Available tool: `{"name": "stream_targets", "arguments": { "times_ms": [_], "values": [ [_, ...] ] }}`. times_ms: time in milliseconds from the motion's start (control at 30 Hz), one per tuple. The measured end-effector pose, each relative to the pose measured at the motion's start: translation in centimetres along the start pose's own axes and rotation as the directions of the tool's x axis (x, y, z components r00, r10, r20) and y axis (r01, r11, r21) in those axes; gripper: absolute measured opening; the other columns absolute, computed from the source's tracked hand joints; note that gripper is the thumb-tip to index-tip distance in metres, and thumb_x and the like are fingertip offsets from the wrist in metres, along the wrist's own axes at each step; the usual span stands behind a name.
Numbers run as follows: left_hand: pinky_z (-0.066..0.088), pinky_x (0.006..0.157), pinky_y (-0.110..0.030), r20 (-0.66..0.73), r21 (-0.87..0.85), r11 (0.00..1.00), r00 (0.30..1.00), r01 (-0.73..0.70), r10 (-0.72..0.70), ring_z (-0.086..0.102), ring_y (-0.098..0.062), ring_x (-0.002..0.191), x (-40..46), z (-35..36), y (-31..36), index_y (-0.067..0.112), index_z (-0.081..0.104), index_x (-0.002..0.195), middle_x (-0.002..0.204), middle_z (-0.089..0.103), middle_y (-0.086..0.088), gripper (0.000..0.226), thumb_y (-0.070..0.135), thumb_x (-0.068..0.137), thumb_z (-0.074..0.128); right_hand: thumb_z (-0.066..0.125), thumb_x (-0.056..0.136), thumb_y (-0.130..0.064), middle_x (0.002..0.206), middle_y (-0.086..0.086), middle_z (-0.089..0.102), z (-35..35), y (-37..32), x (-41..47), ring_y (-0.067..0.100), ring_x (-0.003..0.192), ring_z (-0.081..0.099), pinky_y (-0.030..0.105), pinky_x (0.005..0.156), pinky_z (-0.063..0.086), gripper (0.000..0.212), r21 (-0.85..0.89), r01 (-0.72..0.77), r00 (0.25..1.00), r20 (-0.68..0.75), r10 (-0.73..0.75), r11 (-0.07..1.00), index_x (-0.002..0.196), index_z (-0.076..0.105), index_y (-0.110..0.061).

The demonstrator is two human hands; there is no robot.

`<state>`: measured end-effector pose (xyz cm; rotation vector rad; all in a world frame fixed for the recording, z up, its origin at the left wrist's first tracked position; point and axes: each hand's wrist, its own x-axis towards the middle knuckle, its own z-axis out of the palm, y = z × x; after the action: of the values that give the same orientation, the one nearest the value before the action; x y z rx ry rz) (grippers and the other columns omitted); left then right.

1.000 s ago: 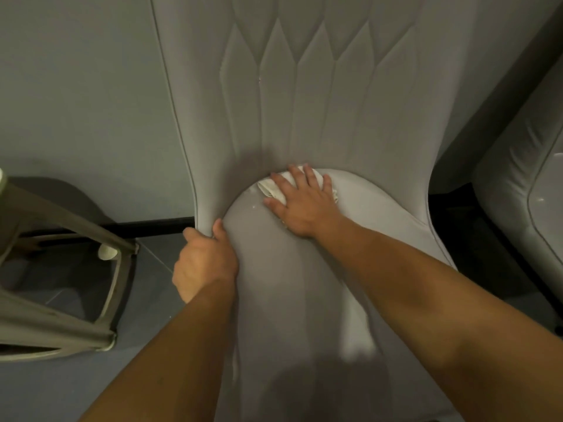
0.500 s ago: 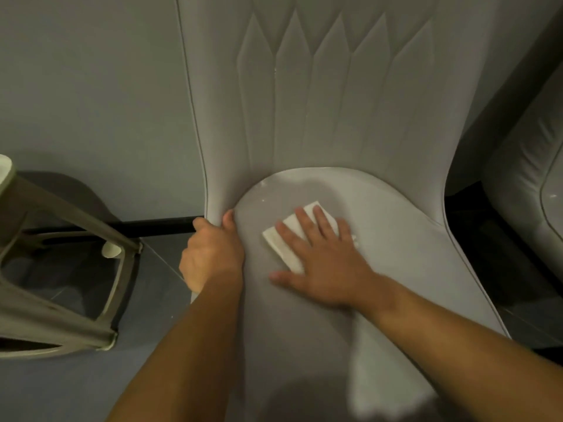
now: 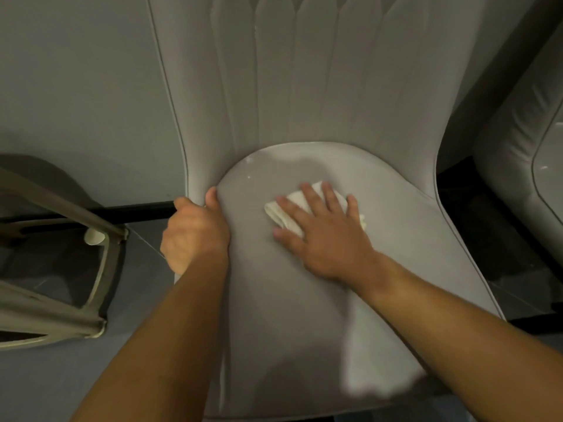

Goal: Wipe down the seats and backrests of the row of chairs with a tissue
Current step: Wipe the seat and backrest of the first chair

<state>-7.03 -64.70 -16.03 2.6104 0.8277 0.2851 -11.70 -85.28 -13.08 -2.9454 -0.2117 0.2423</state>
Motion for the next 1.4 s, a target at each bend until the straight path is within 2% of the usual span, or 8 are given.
{"name": "stream_targets", "arguments": {
  "times_ms": [267, 433, 500, 600, 800, 933, 1133, 1400],
  "values": [
    [0.031, 0.062, -0.041, 0.028, -0.009, 0.999, 0.998, 0.050, -0.050, 0.049, -0.030, 0.074, 0.0, -0.1, 0.2, 0.015, 0.051, 0.105, 0.089, 0.062, -0.012, 0.067, 0.074, 0.090, 0.026, 0.004, 0.080, -0.086, 0.166, 0.002, 0.013, 0.6, -0.8, 9.4, 0.034, 0.152, -0.001, 0.066, 0.112, -0.005, 0.079, 0.039, -0.142, 0.979, -0.139, 0.146, 0.989, 0.150, 0.019, -0.051],
    [0.030, 0.064, -0.041, 0.064, -0.044, 0.998, 0.997, 0.045, -0.042, 0.051, -0.032, 0.078, 0.0, -0.4, 0.2, 0.014, 0.051, 0.104, 0.091, 0.062, -0.013, 0.066, 0.073, 0.091, 0.024, 0.013, 0.089, -0.077, 0.166, 0.011, 0.003, 0.5, -3.3, 12.7, 0.040, 0.150, 0.002, 0.068, 0.109, -0.001, 0.075, 0.115, -0.260, 0.938, -0.205, 0.279, 0.959, 0.151, 0.025, -0.036],
    [0.029, 0.063, -0.040, 0.063, -0.046, 0.998, 0.997, 0.041, -0.038, 0.047, -0.029, 0.075, 0.0, -0.4, 0.2, 0.014, 0.051, 0.105, 0.091, 0.062, -0.013, 0.067, 0.073, 0.092, 0.022, 0.026, 0.093, -0.071, 0.160, 0.015, 0.022, 0.5, -4.2, 13.4, 0.041, 0.146, 0.016, 0.066, 0.109, 0.008, 0.067, 0.146, -0.268, 0.906, -0.299, 0.301, 0.952, 0.144, 0.038, -0.029],
    [0.028, 0.063, -0.040, 0.058, -0.046, 0.998, 0.998, 0.033, -0.030, 0.043, -0.027, 0.073, 0.3, -0.3, 0.2, 0.014, 0.051, 0.106, 0.092, 0.062, -0.013, 0.067, 0.071, 0.093, 0.019, 0.035, 0.092, -0.069, 0.141, 0.008, 0.048, 0.7, -4.4, 13.2, 0.038, 0.139, 0.032, 0.061, 0.110, 0.018, 0.056, 0.065, -0.153, 0.902, -0.398, 0.166, 0.986, 0.128, 0.052, -0.029],
    [0.030, 0.068, -0.041, 0.053, -0.083, 0.996, 0.998, 0.031, -0.026, 0.058, -0.037, 0.092, 0.3, -0.1, 0.1, 0.013, 0.054, 0.110, 0.100, 0.064, -0.016, 0.066, 0.065, 0.095, 0.017, 0.037, 0.096, -0.064, 0.152, -0.008, 0.037, 0.0, -3.7, 11.6, 0.022, 0.145, 0.023, 0.055, 0.114, 0.017, 0.051, 0.050, 0.318, 0.936, -0.176, -0.305, 0.947, 0.142, 0.043, -0.042],
    [0.030, 0.070, -0.041, 0.048, -0.111, 0.993, 0.998, 0.036, -0.031, 0.058, -0.036, 0.093, 0.2, -0.3, 0.1, 0.015, 0.055, 0.110, 0.101, 0.065, -0.015, 0.061, 0.059, 0.098, 0.015, 0.030, 0.095, -0.068, 0.154, -0.011, 0.034, -0.1, -3.6, 11.2, 0.020, 0.147, 0.019, 0.056, 0.115, 0.012, 0.054, -0.020, 0.399, 0.908, -0.130, -0.398, 0.917, 0.144, 0.036, -0.047],
    [0.029, 0.070, -0.041, 0.051, -0.104, 0.994, 0.999, 0.024, -0.019, 0.058, -0.039, 0.093, 0.0, -0.6, 0.1, 0.014, 0.055, 0.108, 0.102, 0.065, -0.017, 0.056, 0.055, 0.100, 0.017, 0.020, 0.088, -0.079, 0.160, -0.011, 0.025, -2.0, -0.2, 13.1, 0.018, 0.150, 0.016, 0.070, 0.113, 0.003, 0.065, -0.105, 0.190, 0.980, -0.046, -0.196, 0.976, 0.146, 0.028, -0.051],
    [0.029, 0.070, -0.044, 0.014, -0.089, 0.996, 1.000, -0.012, 0.013, 0.057, -0.043, 0.097, 0.3, -0.1, -0.1, 0.009, 0.055, 0.111, 0.107, 0.063, -0.024, 0.058, 0.053, 0.100, 0.019, 0.011, 0.077, -0.089, 0.159, 0.000, 0.032, -2.2, 7.1, 9.4, 0.027, 0.147, 0.022, 0.057, 0.118, 0.004, 0.093, -0.154, -0.215, 0.960, -0.213, 0.180, 0.964, 0.149, 0.035, -0.034]
  ]
}}
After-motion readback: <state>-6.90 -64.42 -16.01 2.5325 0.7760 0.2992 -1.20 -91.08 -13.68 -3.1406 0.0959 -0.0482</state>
